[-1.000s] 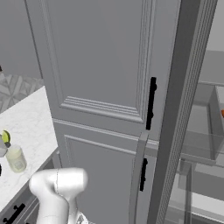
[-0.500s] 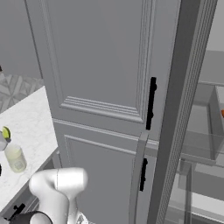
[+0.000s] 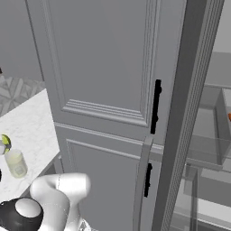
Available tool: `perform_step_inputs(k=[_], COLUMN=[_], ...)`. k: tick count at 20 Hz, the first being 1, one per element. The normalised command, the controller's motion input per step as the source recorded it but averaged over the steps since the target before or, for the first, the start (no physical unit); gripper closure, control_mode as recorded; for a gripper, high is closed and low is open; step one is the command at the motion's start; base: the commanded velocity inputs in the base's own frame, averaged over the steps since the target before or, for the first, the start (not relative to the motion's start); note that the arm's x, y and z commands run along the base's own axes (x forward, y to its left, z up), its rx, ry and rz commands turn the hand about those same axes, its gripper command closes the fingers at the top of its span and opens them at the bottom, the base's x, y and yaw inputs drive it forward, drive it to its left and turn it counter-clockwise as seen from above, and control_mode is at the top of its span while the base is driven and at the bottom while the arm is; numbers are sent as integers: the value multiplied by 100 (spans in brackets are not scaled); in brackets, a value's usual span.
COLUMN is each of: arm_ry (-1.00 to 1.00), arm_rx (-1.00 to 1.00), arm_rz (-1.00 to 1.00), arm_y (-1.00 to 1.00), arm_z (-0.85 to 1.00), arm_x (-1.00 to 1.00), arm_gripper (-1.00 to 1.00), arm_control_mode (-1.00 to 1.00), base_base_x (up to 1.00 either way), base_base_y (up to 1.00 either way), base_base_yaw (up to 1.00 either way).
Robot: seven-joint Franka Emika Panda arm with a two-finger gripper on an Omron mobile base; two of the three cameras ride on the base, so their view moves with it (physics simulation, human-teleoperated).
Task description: Grab a lemon wedge from the fridge and one ice cube from the ice bowl, and put them in the glass of lemonade.
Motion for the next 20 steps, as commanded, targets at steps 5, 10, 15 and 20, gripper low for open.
perform_step_inputs(k=[5, 10, 15, 20], arm_ry=[0, 0, -4, -8], arm_rx=[-3, -2, 0, -1], arm_rz=[0, 0, 0, 0], arm_y=[21, 6, 0, 0], arm_z=[-24, -18, -30, -32], arm_x=[36, 25, 3, 2], arm_gripper=[100, 100, 100, 100], arm_control_mode=[-100, -100, -100, -100], base_base_x=[0, 0, 0, 0], base_base_y=[0, 0, 0, 0], base_base_yaw=[0, 0, 0, 0])
